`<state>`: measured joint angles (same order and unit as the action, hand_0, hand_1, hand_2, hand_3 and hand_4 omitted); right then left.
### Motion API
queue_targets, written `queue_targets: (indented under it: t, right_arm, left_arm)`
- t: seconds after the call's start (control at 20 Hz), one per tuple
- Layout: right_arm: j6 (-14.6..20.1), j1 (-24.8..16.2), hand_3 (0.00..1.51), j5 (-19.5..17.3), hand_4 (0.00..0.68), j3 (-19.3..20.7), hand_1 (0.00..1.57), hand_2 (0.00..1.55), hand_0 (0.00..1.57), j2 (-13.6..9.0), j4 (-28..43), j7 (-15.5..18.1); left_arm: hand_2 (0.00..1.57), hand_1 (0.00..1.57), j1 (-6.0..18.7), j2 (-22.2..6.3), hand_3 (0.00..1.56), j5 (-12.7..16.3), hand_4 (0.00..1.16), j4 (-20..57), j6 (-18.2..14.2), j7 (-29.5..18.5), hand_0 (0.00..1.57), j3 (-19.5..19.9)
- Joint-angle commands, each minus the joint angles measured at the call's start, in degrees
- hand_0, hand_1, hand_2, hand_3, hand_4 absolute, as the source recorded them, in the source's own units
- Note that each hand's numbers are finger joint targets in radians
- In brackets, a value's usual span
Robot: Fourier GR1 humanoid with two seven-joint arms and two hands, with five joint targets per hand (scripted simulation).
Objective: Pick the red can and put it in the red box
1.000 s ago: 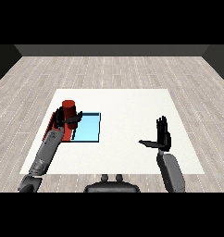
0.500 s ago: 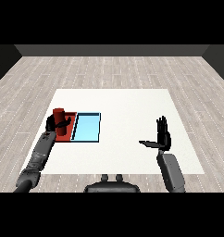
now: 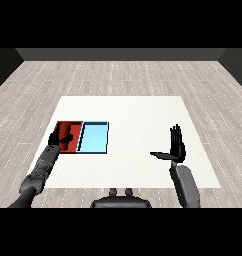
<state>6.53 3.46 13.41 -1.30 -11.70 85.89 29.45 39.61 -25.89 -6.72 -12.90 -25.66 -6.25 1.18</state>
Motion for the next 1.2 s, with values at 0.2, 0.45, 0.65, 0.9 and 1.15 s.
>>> queue_targets:
  t: [0.2, 0.45, 0.65, 0.9, 1.15]
  right_arm:
    - [-3.83, -2.83, 0.00, 1.78, 0.000, 1.71, 0.00, 0.00, 0.00, -0.93, -0.11, 4.48]
    - [-2.27, -2.55, 0.00, 0.53, 0.000, -0.03, 0.00, 0.00, 0.00, 0.11, 3.93, 2.34]
    - [-2.23, -1.53, 0.00, 1.45, 0.000, 0.45, 0.00, 0.00, 0.00, 0.19, 5.41, -0.09]
    - [-4.31, -5.46, 0.00, 1.19, 0.000, 0.38, 0.00, 0.00, 0.00, -0.31, 6.39, 3.82]
    - [-5.24, -4.39, 0.00, 1.86, 0.000, -1.05, 0.00, 0.00, 0.00, 0.92, 5.37, 3.30]
  left_arm:
    - [0.45, 0.23, 2.02, -0.78, 0.00, -2.62, 0.69, 7.65, 7.72, -1.40, 0.23, -1.36]
    - [0.00, 0.00, 5.63, -0.55, 0.00, -6.72, 0.00, 11.32, 7.43, 6.15, 0.00, -4.79]
    - [0.00, 0.00, 8.67, -1.22, 0.00, -4.95, 0.00, 11.45, 8.90, 11.45, 0.00, -2.84]
    - [0.00, 0.00, 2.86, 0.18, 0.00, 2.45, 0.00, 4.84, -0.56, -3.49, 0.00, 4.73]
    - [0.00, 0.00, 2.02, 1.75, 0.00, 13.61, 0.00, -7.25, 6.50, -23.20, 0.00, 15.17]
